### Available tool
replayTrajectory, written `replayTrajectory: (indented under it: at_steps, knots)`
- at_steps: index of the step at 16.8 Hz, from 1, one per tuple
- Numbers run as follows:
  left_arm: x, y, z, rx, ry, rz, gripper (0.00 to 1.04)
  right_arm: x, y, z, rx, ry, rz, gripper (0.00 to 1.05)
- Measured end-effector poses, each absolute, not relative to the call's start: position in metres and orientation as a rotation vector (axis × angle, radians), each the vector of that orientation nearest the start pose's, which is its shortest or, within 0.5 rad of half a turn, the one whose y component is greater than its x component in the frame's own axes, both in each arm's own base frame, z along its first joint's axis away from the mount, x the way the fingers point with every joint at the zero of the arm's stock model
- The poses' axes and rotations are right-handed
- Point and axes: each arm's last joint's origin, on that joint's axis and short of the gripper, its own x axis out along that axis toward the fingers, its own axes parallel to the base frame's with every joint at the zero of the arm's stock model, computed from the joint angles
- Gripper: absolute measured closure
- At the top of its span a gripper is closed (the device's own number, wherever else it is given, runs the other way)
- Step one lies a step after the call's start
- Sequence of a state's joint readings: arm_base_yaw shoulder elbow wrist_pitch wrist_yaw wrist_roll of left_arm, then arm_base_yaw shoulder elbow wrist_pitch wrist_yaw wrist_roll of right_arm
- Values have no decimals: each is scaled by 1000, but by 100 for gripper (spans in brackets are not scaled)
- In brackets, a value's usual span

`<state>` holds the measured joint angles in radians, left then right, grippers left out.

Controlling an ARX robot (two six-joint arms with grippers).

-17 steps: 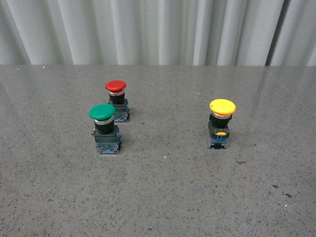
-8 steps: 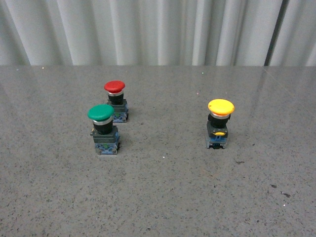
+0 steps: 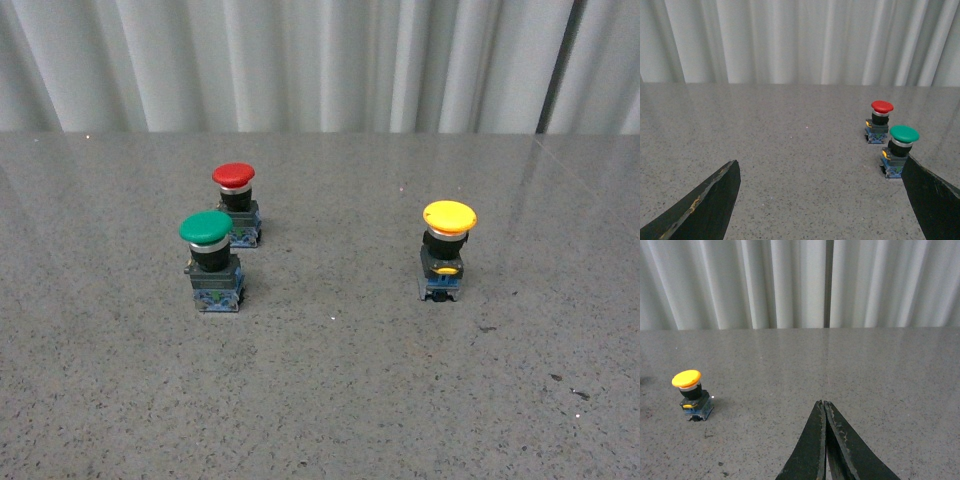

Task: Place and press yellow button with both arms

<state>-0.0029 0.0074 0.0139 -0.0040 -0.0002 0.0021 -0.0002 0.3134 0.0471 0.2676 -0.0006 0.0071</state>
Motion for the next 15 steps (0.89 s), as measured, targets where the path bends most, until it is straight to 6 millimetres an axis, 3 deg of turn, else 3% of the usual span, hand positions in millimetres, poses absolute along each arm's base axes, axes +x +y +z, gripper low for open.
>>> replayTrajectory:
  at_steps: [10,15]
  knots:
    - [97,0,167,2,-2,-3,7,102,0,164,6,40,3,103]
    - [97,0,167,2,-2,-3,7,97,0,167,6,-3,0,103]
